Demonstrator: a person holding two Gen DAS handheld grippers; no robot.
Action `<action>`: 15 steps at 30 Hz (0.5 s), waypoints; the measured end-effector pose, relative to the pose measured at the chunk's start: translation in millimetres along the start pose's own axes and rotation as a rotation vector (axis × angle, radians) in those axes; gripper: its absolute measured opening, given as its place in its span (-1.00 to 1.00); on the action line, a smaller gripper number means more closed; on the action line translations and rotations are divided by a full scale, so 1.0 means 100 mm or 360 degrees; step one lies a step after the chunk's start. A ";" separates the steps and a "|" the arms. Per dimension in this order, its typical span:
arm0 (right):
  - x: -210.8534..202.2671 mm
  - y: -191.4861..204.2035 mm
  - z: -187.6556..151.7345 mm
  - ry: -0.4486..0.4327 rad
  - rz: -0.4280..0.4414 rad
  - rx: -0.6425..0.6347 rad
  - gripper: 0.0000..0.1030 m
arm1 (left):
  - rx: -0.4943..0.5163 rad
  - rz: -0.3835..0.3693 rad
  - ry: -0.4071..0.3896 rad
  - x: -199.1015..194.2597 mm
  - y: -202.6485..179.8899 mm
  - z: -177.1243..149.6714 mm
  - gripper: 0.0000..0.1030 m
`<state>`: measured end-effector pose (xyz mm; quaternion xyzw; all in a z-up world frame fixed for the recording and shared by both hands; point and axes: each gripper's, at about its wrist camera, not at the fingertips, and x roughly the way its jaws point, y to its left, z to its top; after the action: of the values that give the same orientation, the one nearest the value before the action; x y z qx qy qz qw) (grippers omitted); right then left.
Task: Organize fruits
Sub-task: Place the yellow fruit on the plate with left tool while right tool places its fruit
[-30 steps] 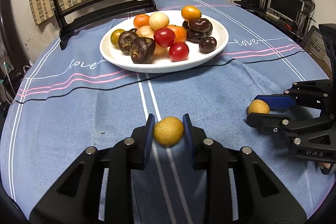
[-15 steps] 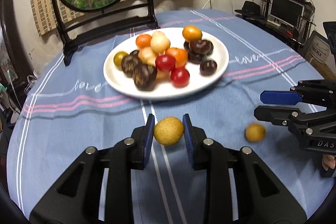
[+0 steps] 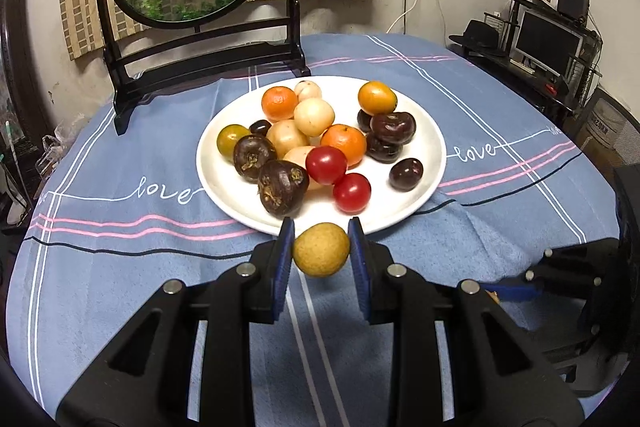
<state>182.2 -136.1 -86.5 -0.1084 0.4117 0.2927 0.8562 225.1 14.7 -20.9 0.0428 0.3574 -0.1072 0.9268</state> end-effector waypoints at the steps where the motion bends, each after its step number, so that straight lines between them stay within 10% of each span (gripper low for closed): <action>1: -0.01 0.00 -0.01 -0.0008 0.0009 0.0011 -0.49 | 0.0007 0.0003 0.0002 0.00 0.00 0.01 -0.46; 15: -0.24 -0.51 0.90 -0.0294 -0.0051 0.0177 -0.50 | -0.0035 0.0031 -0.0022 0.43 0.07 0.74 -0.46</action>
<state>258.4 -148.4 -13.5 -0.0399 0.3448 0.2645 0.8998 306.4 2.3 5.2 0.0354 0.3516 -0.0944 0.9307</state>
